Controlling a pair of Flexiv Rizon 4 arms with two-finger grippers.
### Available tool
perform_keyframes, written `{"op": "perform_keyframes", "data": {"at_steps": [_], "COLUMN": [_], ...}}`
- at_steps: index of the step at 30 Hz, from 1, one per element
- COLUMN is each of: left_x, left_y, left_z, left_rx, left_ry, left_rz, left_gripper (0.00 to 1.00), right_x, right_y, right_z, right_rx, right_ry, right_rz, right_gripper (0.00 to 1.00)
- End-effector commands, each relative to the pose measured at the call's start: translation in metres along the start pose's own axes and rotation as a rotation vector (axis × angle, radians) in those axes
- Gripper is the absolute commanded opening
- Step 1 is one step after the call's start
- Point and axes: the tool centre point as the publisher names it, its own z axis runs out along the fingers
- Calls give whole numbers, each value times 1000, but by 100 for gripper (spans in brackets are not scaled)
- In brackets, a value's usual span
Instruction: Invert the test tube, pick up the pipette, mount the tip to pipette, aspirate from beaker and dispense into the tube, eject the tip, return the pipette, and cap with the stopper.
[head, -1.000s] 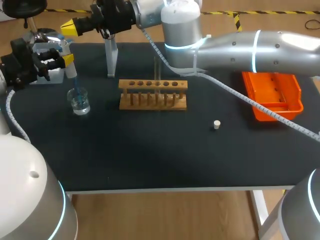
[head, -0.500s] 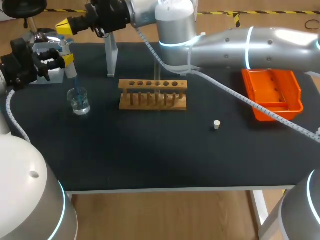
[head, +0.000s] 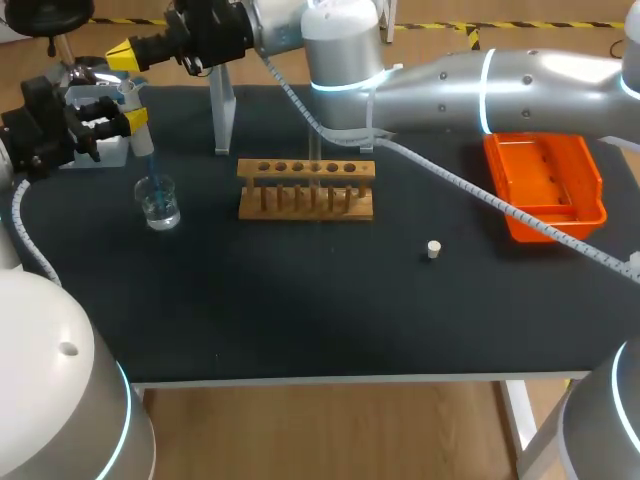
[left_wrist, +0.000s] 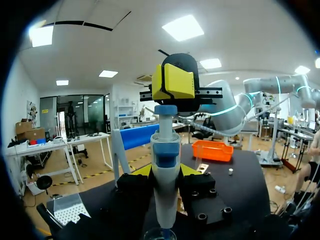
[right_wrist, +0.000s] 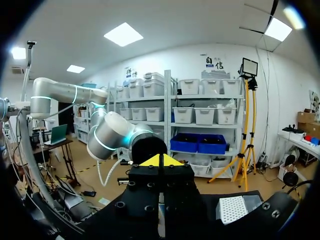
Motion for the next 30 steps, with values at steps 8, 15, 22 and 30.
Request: {"op": "perform_keyframes", "data": {"at_steps": [8, 15, 22, 30], "left_x": [1, 1, 1, 1], "left_y": [0, 0, 0, 0], "left_z": [1, 1, 1, 1], "left_rx": [0, 0, 0, 0], "left_ry": [-6, -6, -6, -6], "left_rz": [1, 1, 1, 1], "left_gripper": [0, 0, 0, 0], "right_x": [-9, -11, -12, -13], "right_y": [-4, -9, -13, -16], "right_z": [3, 4, 5, 6], "right_rx": [5, 7, 8, 10], "right_ry": [28, 28, 26, 26], "right_rz": [5, 13, 23, 27], "right_gripper": [0, 0, 0, 0]}}
